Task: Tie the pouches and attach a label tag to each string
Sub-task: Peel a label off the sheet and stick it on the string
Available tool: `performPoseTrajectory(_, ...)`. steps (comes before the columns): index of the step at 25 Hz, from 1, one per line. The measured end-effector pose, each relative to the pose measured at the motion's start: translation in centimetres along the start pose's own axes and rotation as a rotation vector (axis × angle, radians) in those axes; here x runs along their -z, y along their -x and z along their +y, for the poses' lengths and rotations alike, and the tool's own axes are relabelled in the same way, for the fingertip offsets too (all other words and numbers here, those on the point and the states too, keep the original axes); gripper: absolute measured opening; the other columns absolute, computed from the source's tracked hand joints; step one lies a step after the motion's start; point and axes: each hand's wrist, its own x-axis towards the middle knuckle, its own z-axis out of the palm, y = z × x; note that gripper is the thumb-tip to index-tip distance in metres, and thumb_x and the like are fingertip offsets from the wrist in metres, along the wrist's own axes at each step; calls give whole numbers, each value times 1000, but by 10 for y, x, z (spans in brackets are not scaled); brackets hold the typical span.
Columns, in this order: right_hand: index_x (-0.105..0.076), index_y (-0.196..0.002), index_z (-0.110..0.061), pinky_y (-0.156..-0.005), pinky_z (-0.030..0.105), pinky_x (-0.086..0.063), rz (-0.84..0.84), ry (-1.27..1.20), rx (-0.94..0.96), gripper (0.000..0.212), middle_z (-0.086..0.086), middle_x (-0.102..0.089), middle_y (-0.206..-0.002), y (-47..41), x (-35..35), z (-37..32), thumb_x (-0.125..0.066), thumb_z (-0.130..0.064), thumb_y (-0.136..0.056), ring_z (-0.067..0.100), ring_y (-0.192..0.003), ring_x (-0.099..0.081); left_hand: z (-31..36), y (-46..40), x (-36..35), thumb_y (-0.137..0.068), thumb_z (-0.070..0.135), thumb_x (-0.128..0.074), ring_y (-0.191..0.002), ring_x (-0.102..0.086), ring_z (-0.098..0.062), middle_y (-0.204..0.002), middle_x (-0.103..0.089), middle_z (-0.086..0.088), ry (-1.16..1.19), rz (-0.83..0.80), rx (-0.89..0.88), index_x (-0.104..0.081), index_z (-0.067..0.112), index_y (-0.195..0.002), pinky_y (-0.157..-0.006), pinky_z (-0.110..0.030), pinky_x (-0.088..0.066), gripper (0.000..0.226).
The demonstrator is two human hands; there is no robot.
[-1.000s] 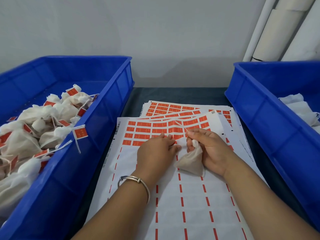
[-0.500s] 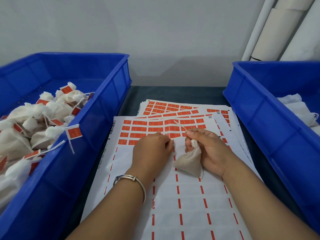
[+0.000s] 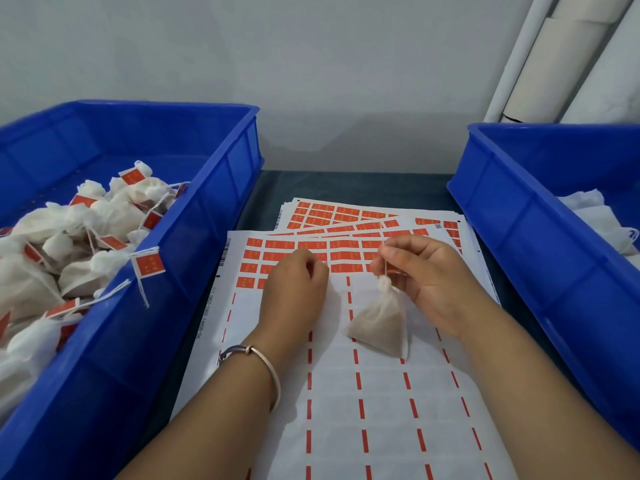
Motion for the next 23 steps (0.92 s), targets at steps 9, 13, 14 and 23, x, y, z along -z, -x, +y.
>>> performPoseTrajectory(9, -70, -66, -39, -58, 6, -48, 93, 226, 251, 20, -23, -69, -73, 12, -2, -25, -64, -28, -82, -2, -73, -66, 39, 5, 30, -92, 22, -55, -64, -64, -13, -66, -65, 9, 808, 35, 329, -66, 26, -67, -56, -19, -51, 28)
performPoseTrajectory(13, -66, -73, -35, -58, 3, -45, 55, 293, 348, 18, -26, -67, -70, 19, -1, -34, -65, -20, -84, -7, -72, -63, 64, 20, 36, -93, 18, -54, -61, -67, -11, -66, -70, 3, 1005, -180, 249, -66, 19, -82, -59, -20, -54, 17)
performPoseTrajectory(14, -66, -74, -35, -60, 3, -45, 36, 307, 360, 17, -26, -67, -71, 20, 0, -35, -65, -20, -83, -7, -73, -62, 67, 23, 34, -93, 18, -53, -63, -68, -11, -68, -70, 2, 991, -217, 228, -66, 18, -84, -62, -21, -55, 15)
performPoseTrajectory(23, -58, -73, -40, -66, -1, -40, 143, 466, 420, 21, -19, -51, -91, 15, 2, -36, -65, -24, -84, -12, -83, -51, 71, 29, 25, -92, 20, -55, -70, -69, -9, -70, -71, 8, 893, -301, 263, -64, 23, -83, -74, -22, -53, 13)
